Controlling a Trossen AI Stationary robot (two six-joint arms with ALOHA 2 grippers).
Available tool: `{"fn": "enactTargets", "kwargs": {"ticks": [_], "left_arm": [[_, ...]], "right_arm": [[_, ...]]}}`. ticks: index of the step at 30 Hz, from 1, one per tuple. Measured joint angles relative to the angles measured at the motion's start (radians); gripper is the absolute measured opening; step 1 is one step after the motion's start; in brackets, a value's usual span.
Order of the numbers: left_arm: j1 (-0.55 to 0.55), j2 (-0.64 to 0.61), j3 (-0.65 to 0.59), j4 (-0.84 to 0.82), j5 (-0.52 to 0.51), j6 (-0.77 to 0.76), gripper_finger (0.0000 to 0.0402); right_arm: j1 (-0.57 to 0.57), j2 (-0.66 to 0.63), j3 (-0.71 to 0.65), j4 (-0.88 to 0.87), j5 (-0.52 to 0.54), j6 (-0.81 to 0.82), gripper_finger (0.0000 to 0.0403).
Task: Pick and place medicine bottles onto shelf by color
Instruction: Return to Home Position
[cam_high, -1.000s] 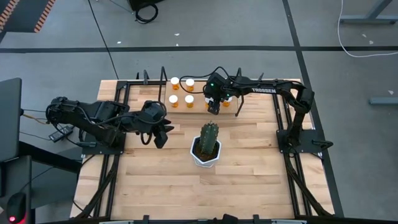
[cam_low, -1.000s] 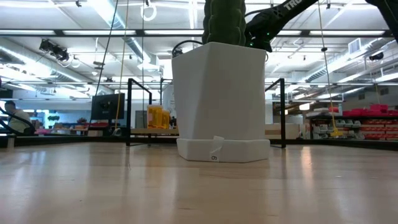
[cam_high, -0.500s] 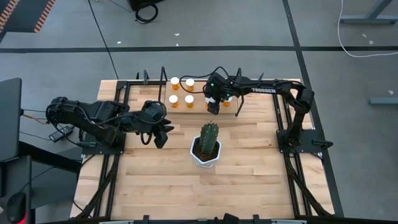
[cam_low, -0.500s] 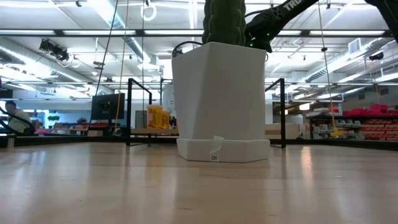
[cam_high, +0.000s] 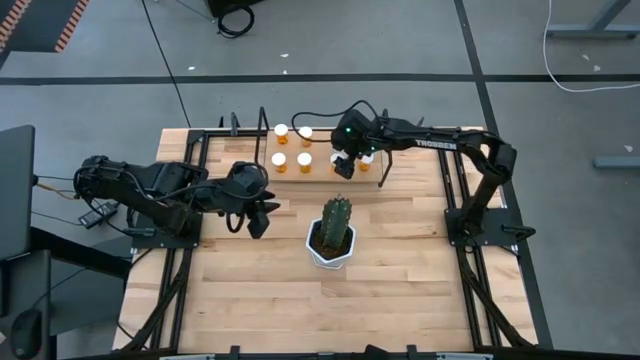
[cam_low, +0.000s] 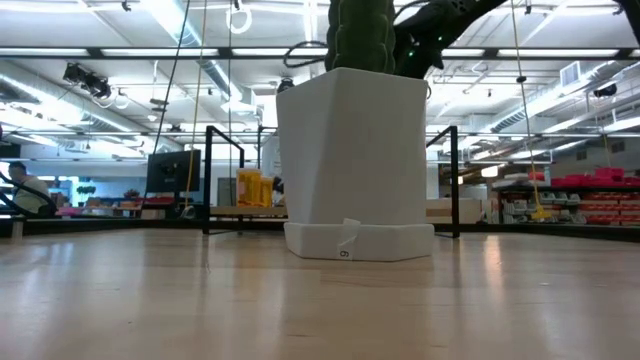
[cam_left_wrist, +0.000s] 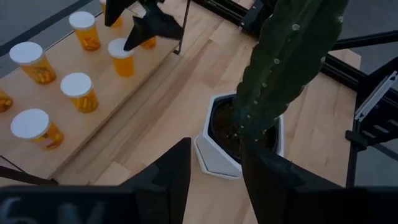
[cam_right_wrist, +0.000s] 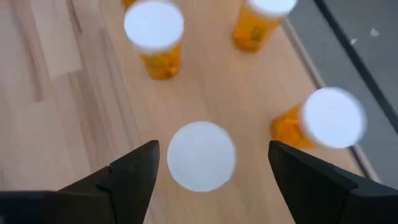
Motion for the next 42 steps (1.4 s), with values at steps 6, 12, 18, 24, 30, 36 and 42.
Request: {"fn": "enactTargets", "kwargs": {"ticks": [6, 12, 18, 24, 30, 36, 42], "left_arm": [[0.005, 0.000, 0.000, 0.000, -0.003, 0.085, 0.0148], [0.044, -0.002, 0.000, 0.002, -0.004, 0.174, 0.0133], [0.086, -0.004, 0.000, 0.017, -0.004, 0.239, 0.0099], [0.096, -0.084, -0.133, 0.022, -0.021, 0.290, 0.0011], [0.099, -0.423, -0.594, 0.487, -0.018, 0.211, 0.0003], [0.169, -0.659, -0.892, 0.756, 0.064, 0.228, 0.0002], [0.202, -0.848, -1.057, 0.879, 0.076, 0.274, 0.0001]], "right_arm": [[0.000, -0.112, 0.000, -0.021, 0.025, 0.009, 0.0310], [0.002, -0.316, 0.001, -0.087, 0.096, 0.102, 0.0310], [0.023, -0.492, -0.012, -0.236, 0.094, 0.240, 0.0309], [0.075, -0.727, -0.197, -0.106, 0.045, 0.301, 0.0163], [0.071, -0.920, -0.457, -0.018, -0.067, 0.381, 0.0013], [0.070, -1.057, -0.743, 0.240, -0.141, 0.503, 0.0009], [0.043, -1.197, -1.010, 0.564, -0.118, 0.594, 0.0008]]}}
